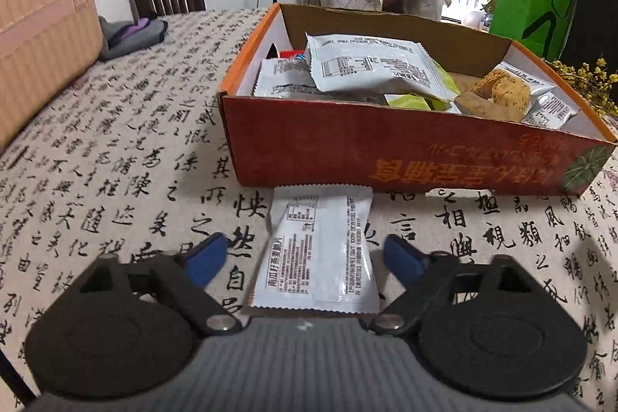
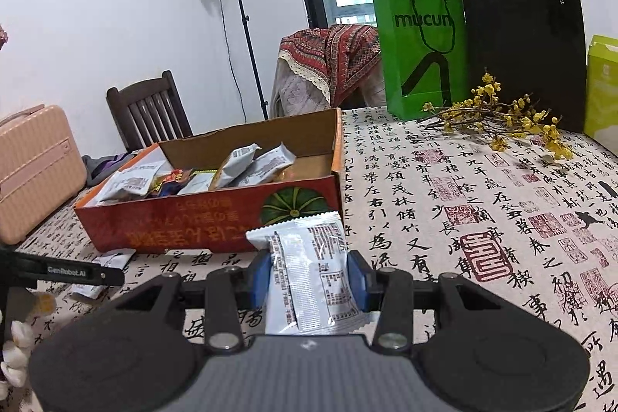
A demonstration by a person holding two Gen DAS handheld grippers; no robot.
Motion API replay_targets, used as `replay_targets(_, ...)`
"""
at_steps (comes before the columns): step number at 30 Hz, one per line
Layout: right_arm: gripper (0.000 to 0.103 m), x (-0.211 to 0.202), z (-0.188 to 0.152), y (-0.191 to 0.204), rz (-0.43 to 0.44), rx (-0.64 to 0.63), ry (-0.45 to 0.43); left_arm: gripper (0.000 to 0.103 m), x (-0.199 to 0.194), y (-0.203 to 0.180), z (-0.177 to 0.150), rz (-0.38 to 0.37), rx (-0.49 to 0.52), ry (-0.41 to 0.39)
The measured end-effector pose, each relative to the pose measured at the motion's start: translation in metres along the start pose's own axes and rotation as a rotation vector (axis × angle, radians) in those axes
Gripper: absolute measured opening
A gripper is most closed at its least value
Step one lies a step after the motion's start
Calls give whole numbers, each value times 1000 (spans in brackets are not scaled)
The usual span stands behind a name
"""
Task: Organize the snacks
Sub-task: 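Grasp a white sachet with the right gripper while the left gripper grasps another white sachet, then carry both white sachets over the box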
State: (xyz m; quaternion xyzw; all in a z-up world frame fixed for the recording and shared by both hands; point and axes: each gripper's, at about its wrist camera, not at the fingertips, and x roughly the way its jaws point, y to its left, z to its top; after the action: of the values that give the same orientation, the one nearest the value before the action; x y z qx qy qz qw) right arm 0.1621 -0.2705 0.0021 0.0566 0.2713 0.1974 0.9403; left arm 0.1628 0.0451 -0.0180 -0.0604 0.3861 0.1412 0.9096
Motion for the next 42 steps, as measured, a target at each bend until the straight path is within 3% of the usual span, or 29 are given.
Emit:
replay_targets(3,41,0,0,0,3,2,0,53,-5,0,-1,-1,6,-23)
replay_targets(6,41,0,-1,0,3,2,1,50,-8,2,-3,-16,4,-32)
replay_targets(19,41,-4,-2,7,9,-5,-4,49,-29,10,-10,-26,13,-83)
replay_targets(27,41,-9,4,12,15,-16,-28,49,-67,12,-6,-81,8,-181)
replay_targets(35,42,-12,25,23,26,-41,-82,49,-103,6,15,-133,-6,-298)
replay_targets(42,42,-3,50,44,50,-72,-120,49,-107,-5,45,-149,-18,-349)
